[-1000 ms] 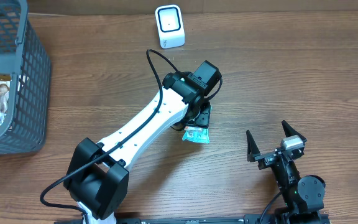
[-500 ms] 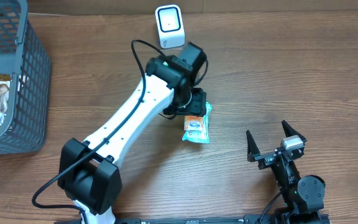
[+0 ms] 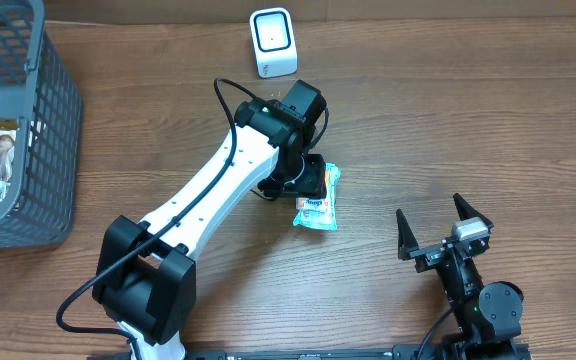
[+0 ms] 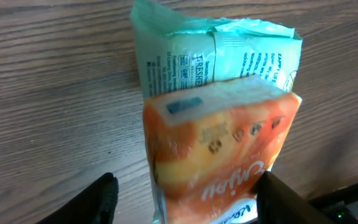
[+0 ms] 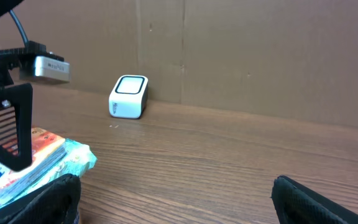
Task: Scan the item barcode
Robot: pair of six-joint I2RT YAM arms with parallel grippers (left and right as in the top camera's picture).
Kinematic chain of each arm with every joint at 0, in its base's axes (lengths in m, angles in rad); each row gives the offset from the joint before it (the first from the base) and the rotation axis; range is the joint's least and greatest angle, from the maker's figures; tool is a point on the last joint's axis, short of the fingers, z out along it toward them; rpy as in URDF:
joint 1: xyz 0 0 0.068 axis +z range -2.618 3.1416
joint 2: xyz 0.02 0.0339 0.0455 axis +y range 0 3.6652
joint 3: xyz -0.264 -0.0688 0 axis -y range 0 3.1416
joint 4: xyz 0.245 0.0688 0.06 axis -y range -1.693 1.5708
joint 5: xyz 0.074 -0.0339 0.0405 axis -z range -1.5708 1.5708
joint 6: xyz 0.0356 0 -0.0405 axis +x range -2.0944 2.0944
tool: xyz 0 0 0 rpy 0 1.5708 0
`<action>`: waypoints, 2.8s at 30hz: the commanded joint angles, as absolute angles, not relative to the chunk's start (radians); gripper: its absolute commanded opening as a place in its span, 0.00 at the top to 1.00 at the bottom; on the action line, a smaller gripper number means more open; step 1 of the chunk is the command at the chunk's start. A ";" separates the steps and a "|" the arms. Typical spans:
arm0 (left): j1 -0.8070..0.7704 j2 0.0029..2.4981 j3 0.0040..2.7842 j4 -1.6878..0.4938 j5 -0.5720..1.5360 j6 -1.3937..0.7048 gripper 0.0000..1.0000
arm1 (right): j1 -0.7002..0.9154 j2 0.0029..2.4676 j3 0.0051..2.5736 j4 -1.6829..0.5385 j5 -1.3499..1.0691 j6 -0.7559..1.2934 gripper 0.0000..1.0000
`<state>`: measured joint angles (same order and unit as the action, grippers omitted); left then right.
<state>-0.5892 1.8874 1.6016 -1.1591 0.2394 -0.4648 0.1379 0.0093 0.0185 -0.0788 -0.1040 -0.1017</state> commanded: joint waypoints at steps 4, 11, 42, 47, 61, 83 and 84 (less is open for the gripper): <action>-0.597 1.885 1.571 -1.125 0.257 -0.472 0.60 | 0.137 0.003 0.008 -0.074 -0.103 -0.102 0.00; -0.589 1.885 1.578 -1.118 0.255 -0.471 0.80 | 0.137 0.003 0.008 -0.074 -0.103 -0.102 0.00; -0.574 1.886 1.788 -1.449 -0.364 -0.586 0.96 | 0.137 0.003 0.008 -0.074 -0.103 -0.102 0.00; -0.574 1.890 1.667 -1.385 -0.411 -0.629 0.96 | 0.137 0.003 0.008 -0.074 -0.103 -0.102 0.00; -0.574 1.891 1.287 -0.987 -0.430 -0.636 0.96 | 0.137 0.003 0.008 -0.074 -0.103 -0.102 0.00; -0.574 1.891 1.253 -0.950 -0.417 -0.636 0.68 | 0.137 0.003 0.008 -0.074 -0.103 -0.102 0.00; -0.574 1.891 1.253 -0.950 -0.417 -0.636 0.68 | 0.137 0.003 0.008 -0.074 -0.103 -0.102 0.00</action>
